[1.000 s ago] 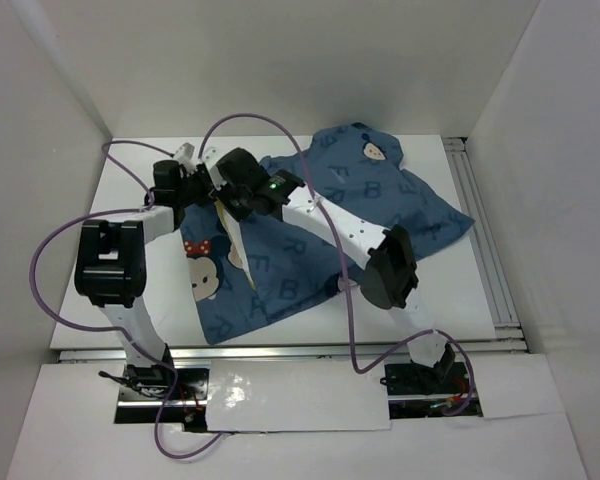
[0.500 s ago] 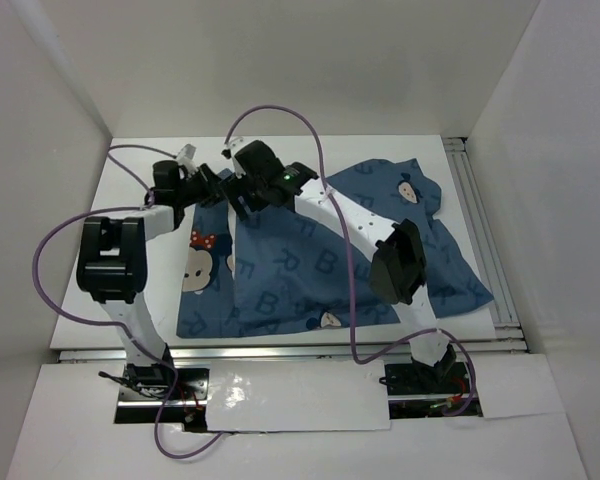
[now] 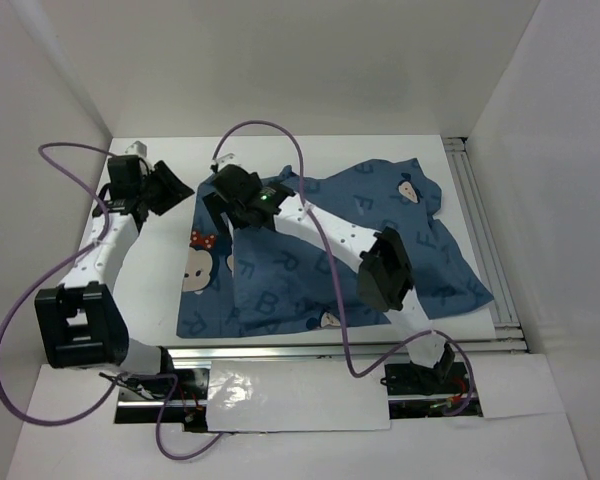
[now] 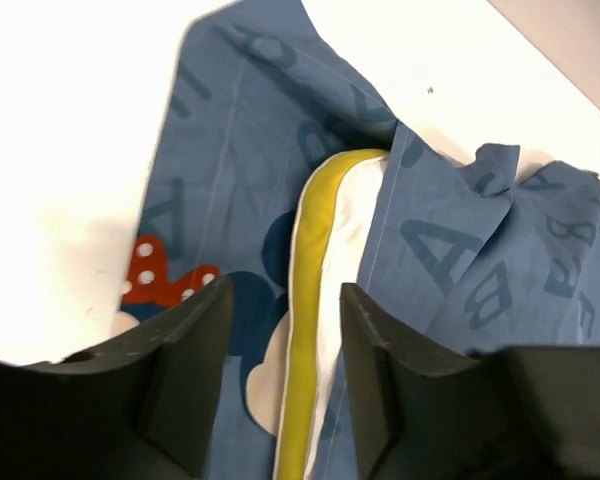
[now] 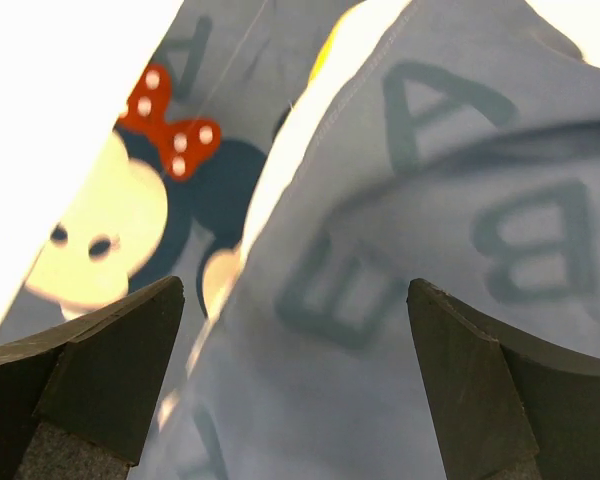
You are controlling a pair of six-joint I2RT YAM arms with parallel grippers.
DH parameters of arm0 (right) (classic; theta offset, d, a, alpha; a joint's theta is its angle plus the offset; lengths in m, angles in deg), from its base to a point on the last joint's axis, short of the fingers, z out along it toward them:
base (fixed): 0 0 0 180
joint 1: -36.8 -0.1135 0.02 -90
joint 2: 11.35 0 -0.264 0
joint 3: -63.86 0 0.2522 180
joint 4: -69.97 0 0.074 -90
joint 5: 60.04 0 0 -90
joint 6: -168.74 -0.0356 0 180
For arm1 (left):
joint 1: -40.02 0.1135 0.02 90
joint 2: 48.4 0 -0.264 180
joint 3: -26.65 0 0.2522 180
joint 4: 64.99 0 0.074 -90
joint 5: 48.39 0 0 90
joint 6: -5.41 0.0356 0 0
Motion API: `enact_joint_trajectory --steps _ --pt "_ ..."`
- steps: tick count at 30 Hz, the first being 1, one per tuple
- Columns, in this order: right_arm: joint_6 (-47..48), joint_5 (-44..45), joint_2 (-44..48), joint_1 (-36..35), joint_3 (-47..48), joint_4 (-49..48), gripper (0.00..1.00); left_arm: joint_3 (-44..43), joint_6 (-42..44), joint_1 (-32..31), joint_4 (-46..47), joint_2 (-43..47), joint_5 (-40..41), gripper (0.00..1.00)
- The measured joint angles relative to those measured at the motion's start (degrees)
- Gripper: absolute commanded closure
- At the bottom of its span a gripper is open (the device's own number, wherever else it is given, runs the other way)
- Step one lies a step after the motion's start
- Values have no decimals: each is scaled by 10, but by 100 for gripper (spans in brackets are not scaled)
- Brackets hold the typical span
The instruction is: Put the pillow into the pillowcase
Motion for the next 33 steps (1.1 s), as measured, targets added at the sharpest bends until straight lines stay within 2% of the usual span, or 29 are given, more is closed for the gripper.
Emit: enact_joint_trajectory --steps 3,7,8,9,10,11,15,18,24,25,29,33 --pt "-29 19 -59 0 48 5 0 28 4 2 -18 45 17 37" --pt "-55 49 -129 1 61 16 0 77 14 3 -42 82 26 36" --pt "-58 59 -142 2 62 16 7 86 15 3 -45 86 26 36" --pt "-60 69 -150 2 62 17 27 94 16 3 -50 87 27 36" --pt "-66 83 -156 2 64 21 56 101 17 3 -54 87 26 36" --pt "-68 91 -156 3 66 24 100 105 18 3 -57 87 26 36" --pt "-90 118 -142 12 63 32 100 114 33 3 -58 88 21 38" --pt "-69 102 -90 20 -23 -17 100 117 44 -3 -47 90 12 38" --pt "-5 24 104 30 -229 -75 100 149 61 -70 14 98 -28 40" --pt "-3 20 113 30 -237 -78 100 154 61 -84 22 98 -38 40" --pt "16 -32 311 40 -386 -159 100 168 59 -138 56 98 -75 40" --pt "16 -61 424 47 -447 -190 100 181 54 -195 87 105 -77 38"
